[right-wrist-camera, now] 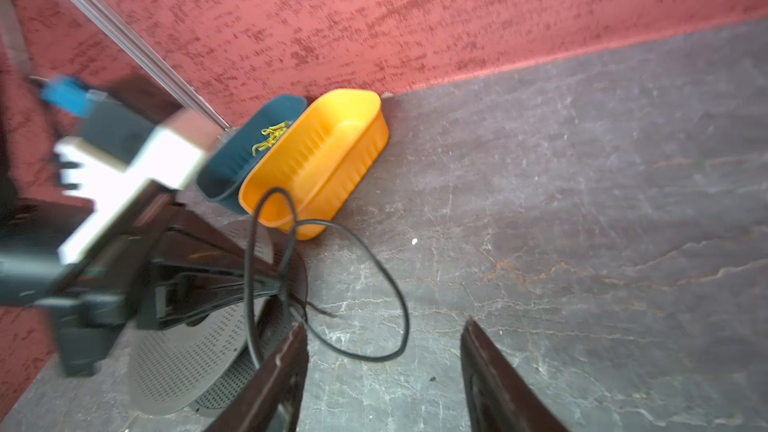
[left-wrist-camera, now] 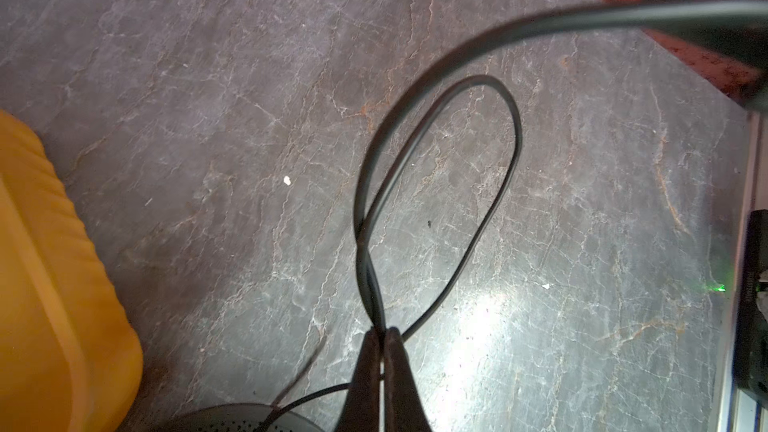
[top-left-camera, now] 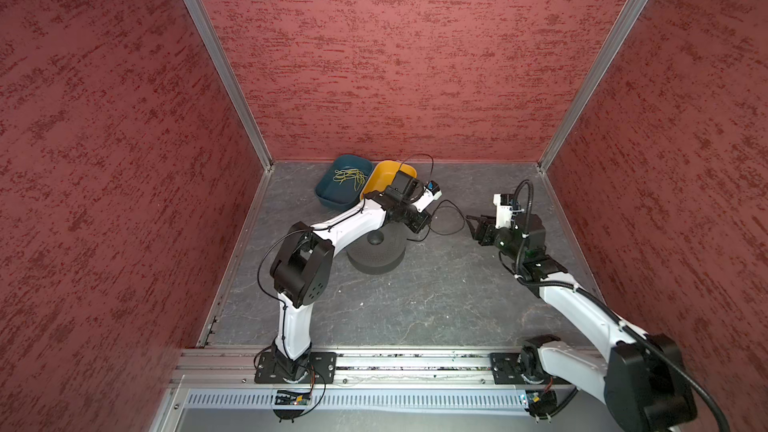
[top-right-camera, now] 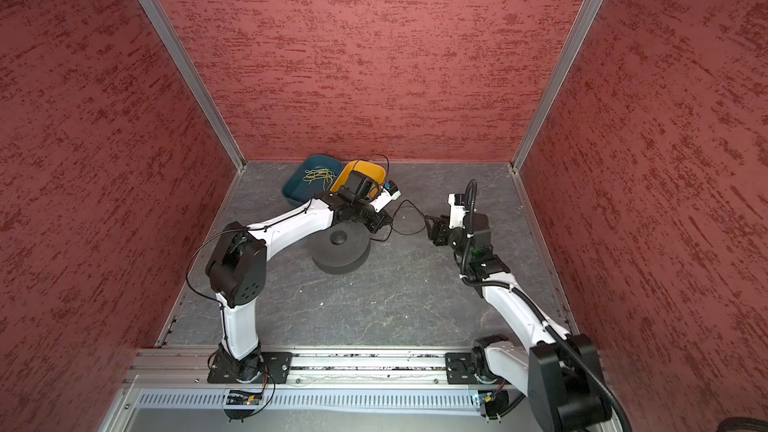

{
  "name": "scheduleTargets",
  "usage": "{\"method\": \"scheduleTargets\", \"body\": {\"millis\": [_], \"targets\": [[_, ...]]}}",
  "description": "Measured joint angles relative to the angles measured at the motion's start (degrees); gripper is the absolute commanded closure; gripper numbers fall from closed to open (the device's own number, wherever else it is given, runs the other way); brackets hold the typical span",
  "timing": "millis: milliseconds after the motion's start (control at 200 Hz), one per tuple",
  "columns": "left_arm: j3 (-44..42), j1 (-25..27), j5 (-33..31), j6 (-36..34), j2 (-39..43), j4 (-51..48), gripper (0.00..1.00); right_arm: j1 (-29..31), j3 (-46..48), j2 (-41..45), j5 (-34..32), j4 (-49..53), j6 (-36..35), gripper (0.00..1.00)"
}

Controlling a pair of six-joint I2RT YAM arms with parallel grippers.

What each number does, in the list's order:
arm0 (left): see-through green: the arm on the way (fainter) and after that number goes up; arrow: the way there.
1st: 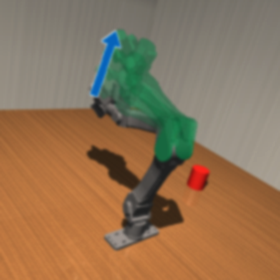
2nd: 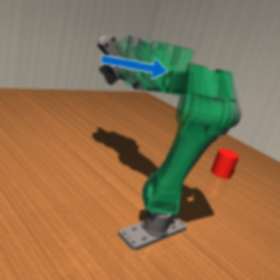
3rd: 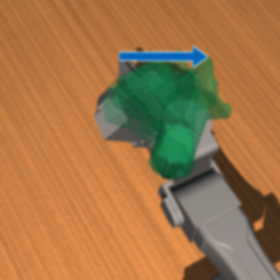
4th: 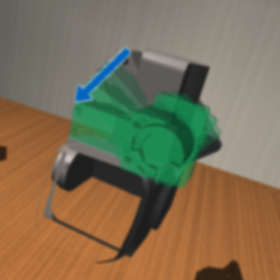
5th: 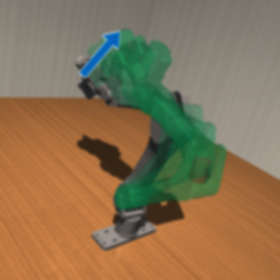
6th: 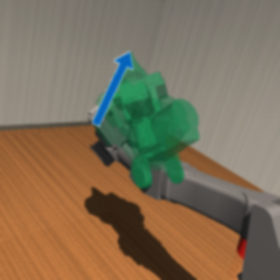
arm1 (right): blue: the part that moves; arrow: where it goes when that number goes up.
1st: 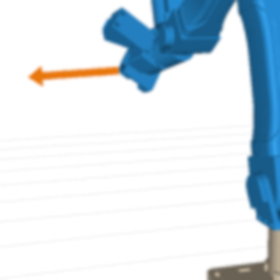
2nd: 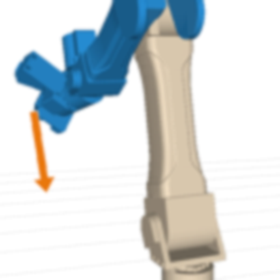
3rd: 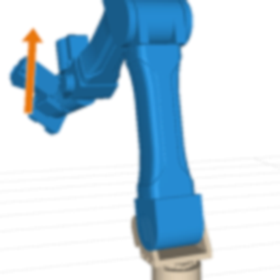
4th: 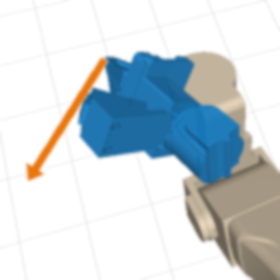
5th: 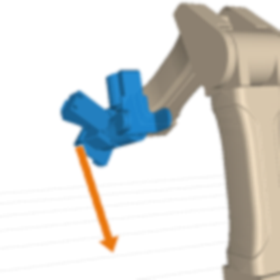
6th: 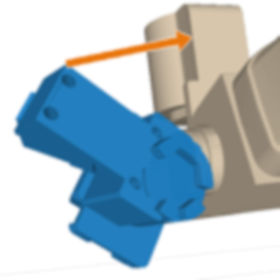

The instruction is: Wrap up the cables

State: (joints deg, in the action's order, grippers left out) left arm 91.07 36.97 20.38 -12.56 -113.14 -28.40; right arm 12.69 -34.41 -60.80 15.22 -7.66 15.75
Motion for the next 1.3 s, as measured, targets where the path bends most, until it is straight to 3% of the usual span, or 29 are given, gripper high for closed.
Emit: {"method": "scheduleTargets", "body": {"millis": [110, 306, 561, 837, 1298], "targets": [[3.0, 0.1, -0.9, -0.6, -2.3, -3.2, 1.0, 1.3, -3.8, 2.8, 0.4, 4.8, -2.9, 0.48], [8.3, 0.1, -1.0, -1.2, -5.9, -9.0, 1.0, 5.2, -8.2, 4.7, 3.2, 8.3, -5.6, 0.46], [10.8, 0.1, 0.4, -2.8, -5.9, -14.6, 1.0, 8.9, -11.6, -7.8, 5.1, 10.8, -10.0, 0.45], [12.0, 0.0, 2.8, -3.6, -5.9, -19.6, 1.0, 9.8, -13.6, -19.8, -0.5, 11.1, -13.3, 0.44], [12.5, 0.0, 5.1, -4.1, -5.9, -23.1, 1.0, 9.9, -15.1, -22.7, -9.5, 9.3, -18.1, 0.42]]}}
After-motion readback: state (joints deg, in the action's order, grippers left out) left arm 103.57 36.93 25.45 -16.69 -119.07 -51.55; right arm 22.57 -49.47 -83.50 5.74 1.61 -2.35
